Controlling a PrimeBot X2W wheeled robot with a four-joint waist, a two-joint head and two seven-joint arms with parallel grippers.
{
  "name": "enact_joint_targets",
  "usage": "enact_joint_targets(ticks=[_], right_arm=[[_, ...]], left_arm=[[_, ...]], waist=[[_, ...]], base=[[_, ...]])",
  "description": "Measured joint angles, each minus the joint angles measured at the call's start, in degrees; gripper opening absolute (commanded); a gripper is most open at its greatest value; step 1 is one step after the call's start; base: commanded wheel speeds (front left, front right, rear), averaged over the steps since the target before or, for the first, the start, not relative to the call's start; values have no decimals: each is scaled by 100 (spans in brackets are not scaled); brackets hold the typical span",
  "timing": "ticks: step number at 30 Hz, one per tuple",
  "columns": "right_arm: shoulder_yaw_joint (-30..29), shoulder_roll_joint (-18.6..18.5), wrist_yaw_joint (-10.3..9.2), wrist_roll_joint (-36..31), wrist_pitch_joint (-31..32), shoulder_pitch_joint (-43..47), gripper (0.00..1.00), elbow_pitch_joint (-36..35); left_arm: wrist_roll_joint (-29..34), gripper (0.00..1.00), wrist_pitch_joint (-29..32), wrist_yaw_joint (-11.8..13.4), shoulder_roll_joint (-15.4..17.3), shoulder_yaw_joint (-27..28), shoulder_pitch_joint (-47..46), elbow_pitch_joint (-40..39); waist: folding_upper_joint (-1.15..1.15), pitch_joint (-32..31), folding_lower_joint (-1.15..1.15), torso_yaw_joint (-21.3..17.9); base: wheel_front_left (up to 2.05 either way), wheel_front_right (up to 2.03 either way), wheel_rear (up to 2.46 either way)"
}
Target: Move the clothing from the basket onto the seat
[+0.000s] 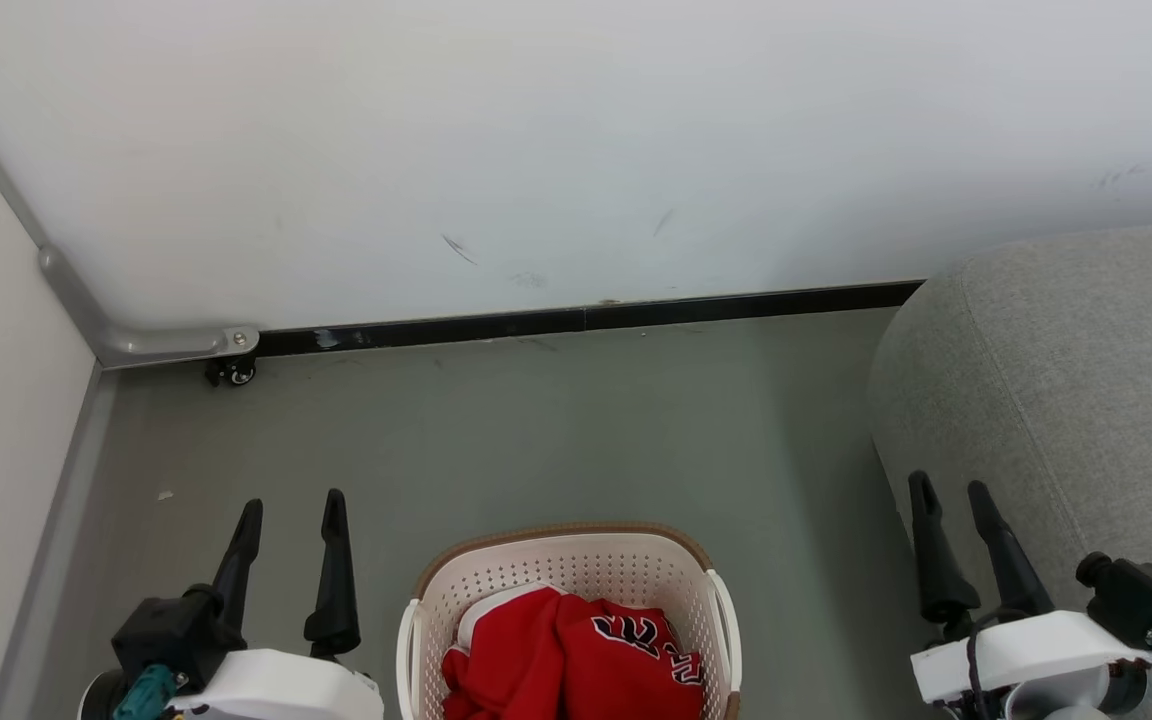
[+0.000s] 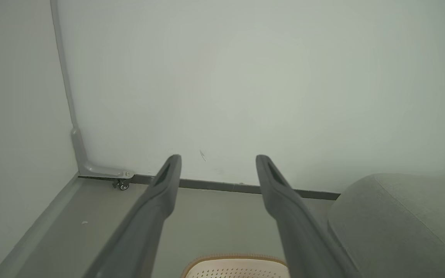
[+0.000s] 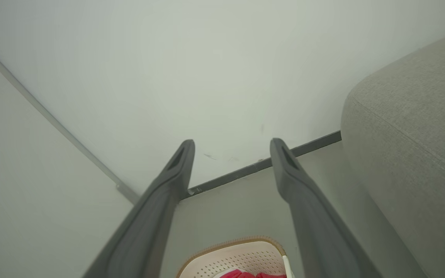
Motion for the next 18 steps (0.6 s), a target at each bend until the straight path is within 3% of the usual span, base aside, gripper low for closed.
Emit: enact_joint_targets(ticks=[18], right_arm=[[145, -2, 1, -1594, -258, -3, 100, 211]], left_arm=[[1535, 100, -387, 346, 22, -293, 131, 19]], waist=[[0, -59, -2, 38]], base=[[0, 0, 0]])
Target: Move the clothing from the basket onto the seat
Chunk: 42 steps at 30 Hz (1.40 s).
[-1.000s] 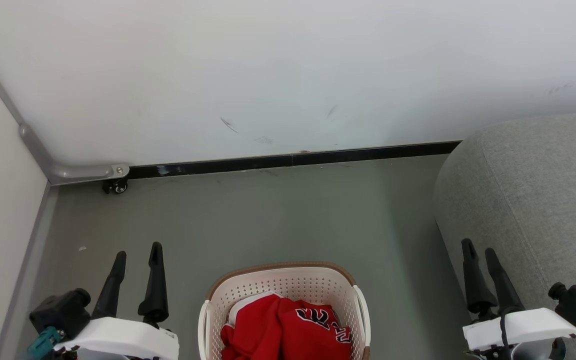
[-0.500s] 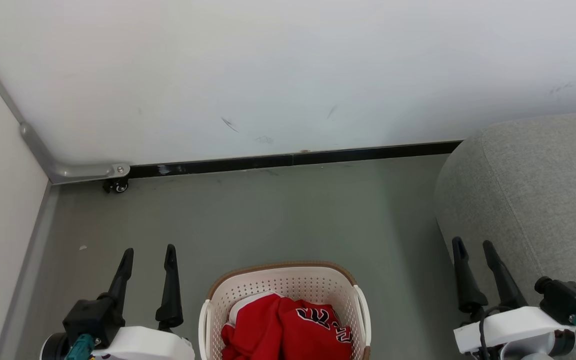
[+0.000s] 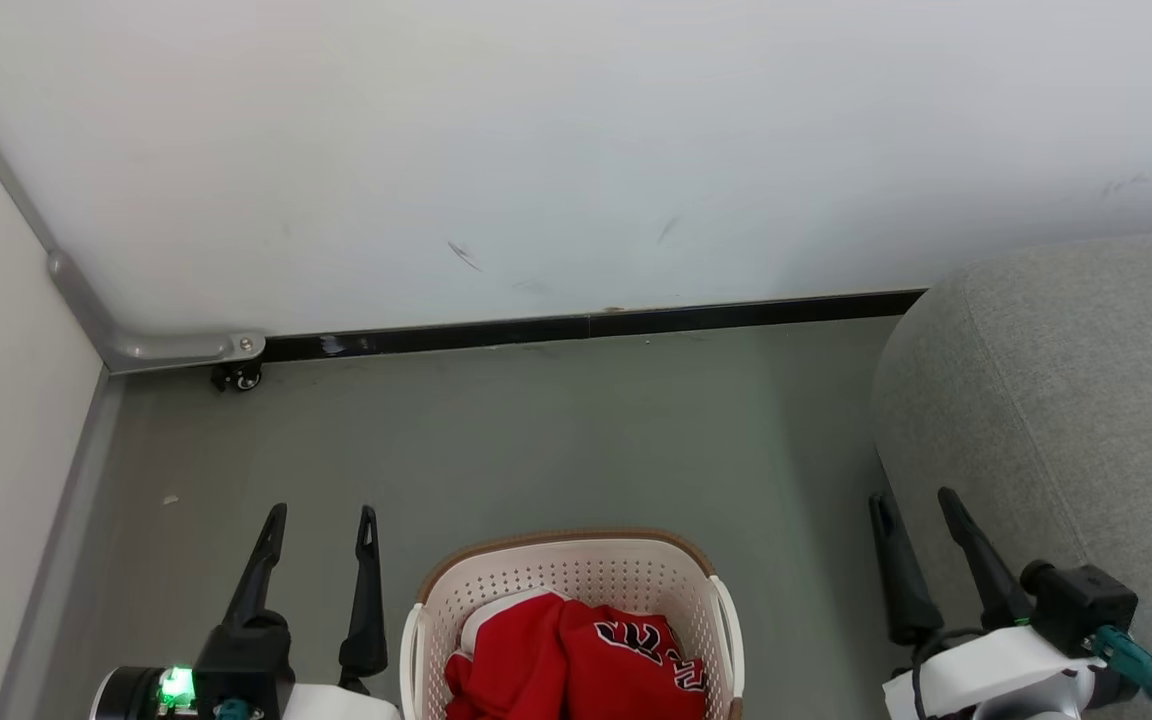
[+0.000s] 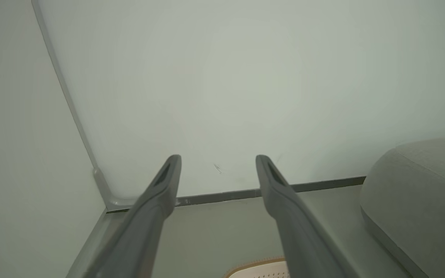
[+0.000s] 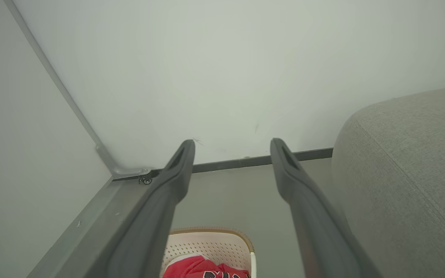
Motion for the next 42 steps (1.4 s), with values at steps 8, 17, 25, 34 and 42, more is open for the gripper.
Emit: enact_joint_targets(ticks=[8, 17, 25, 34, 42], right_arm=[[73, -1, 0, -186, -73, 0, 100, 92], [88, -1, 0, -133, -74, 1, 100, 112], [73, -1, 0, -132, -74, 1, 100, 152], [81, -1, 0, -116, -74, 0, 100, 174], [104, -1, 0, -82, -74, -1, 100, 185]], left_arm=[[275, 100, -68, 48, -14, -31, 14, 163], [213, 100, -73, 112, -27, 133, 41, 358], [204, 100, -73, 157, -35, 163, 41, 488], [188, 100, -73, 157, -48, 166, 41, 537], [177, 100, -73, 157, -57, 177, 40, 539]], waist=[[0, -46, 0, 3], [0, -69, -1, 3], [0, -61, -1, 3], [0, -34, -1, 10], [0, -10, -1, 9]], base=[[0, 0, 0], [0, 0, 0], [0, 0, 0], [0, 0, 0], [0, 0, 0]])
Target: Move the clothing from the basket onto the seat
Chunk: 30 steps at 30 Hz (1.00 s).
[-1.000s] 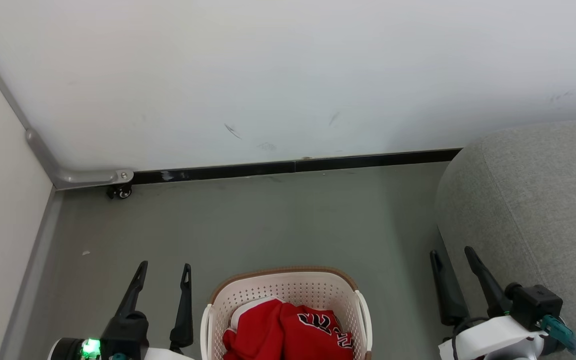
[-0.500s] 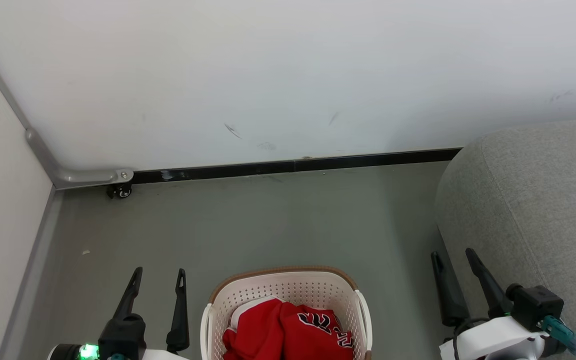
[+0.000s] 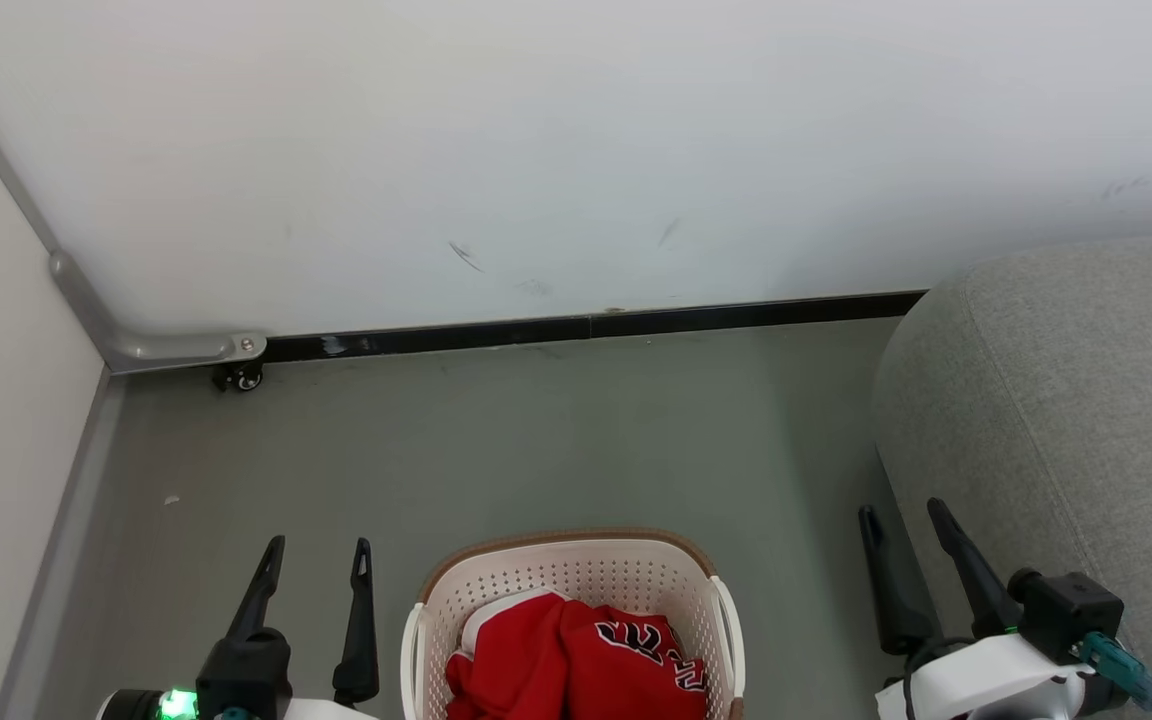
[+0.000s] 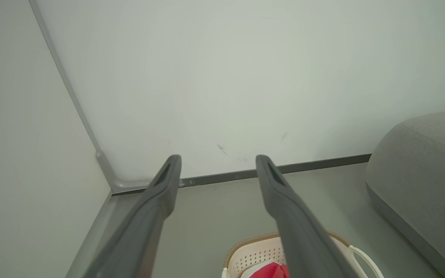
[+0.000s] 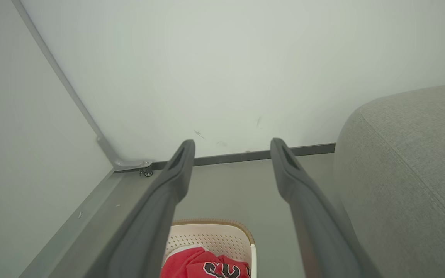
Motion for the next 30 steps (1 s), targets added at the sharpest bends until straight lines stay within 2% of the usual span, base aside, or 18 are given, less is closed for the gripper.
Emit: enact_joint_targets(ticks=[17, 30], right_arm=[[-23, 0, 0, 55, -54, -36, 100, -162], [-62, -2, 0, 96, -108, -79, 100, -359]], left_arm=[[-12, 100, 0, -21, -7, -31, -69, 8], [67, 100, 0, -226, 35, -244, -306, 232]], waist=[[0, 163, 0, -45], [0, 439, -1, -128]], base=[[0, 0, 0], [0, 0, 0]])
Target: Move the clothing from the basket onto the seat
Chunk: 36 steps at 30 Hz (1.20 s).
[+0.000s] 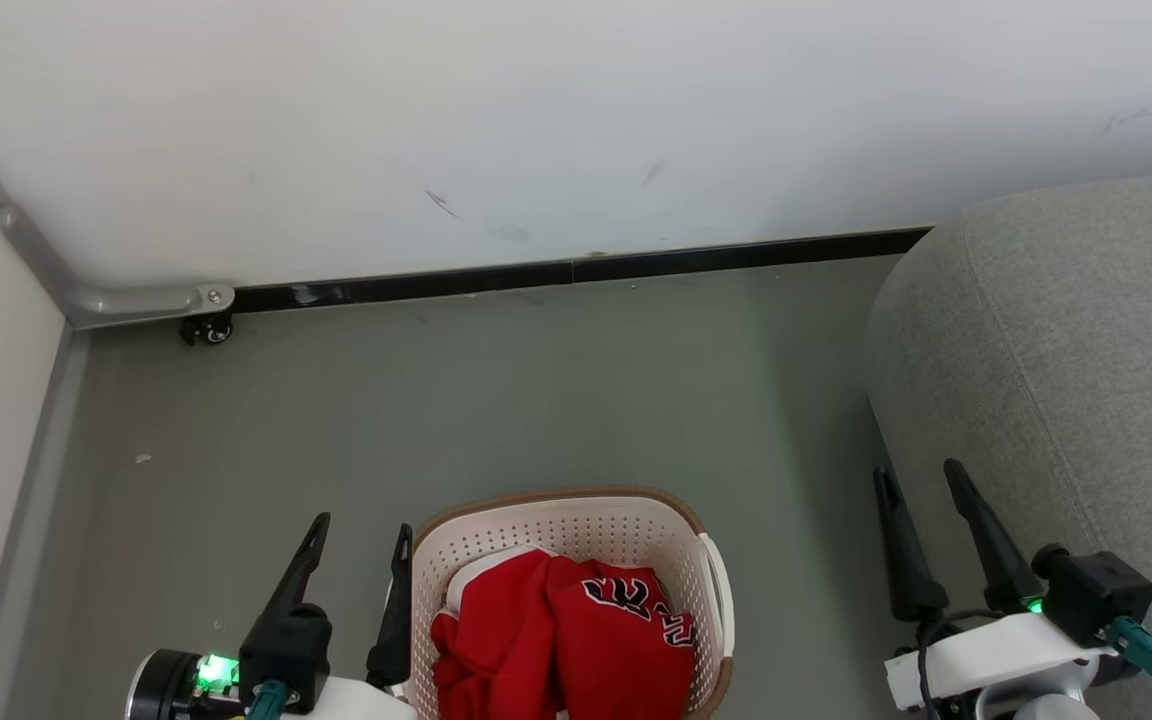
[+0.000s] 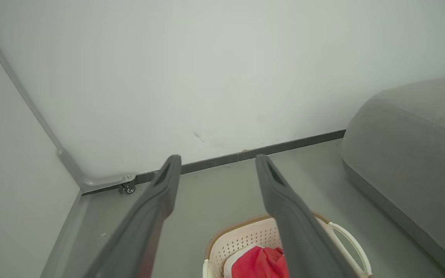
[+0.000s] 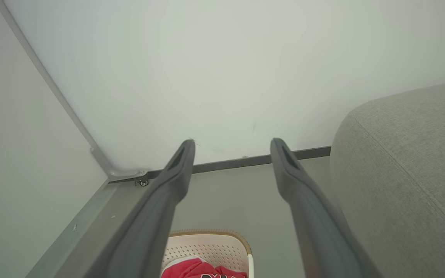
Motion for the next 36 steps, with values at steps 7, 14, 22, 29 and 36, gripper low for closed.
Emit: enact_joint_targets(ticks=[7, 14, 22, 29, 36], right_arm=[[-80, 1, 0, 0, -1, 26, 100, -146], [-378, 2, 0, -80, -18, 18, 100, -380], [-430, 2, 0, -105, -27, -69, 100, -646], [-401, 2, 0, -98, -52, -370, 100, -843], [-407, 1, 0, -98, -53, -659, 100, -1017]], left_arm=[[92, 100, -1, -234, 22, -202, -251, 386], [232, 100, -1, -348, -4, -454, -609, 637], [394, 100, -1, -491, -10, -622, -997, 983], [477, 100, -1, -498, -9, -657, -1411, 1354], [589, 100, -1, -600, 18, -759, -1760, 1649]], waist=[[0, 243, 0, -69], [0, 596, 0, -176], [0, 1032, 0, -294], [0, 1479, 0, -408], [0, 1932, 0, -547]], base=[[0, 0, 0], [0, 0, 0], [0, 0, 0], [0, 0, 0], [0, 0, 0]])
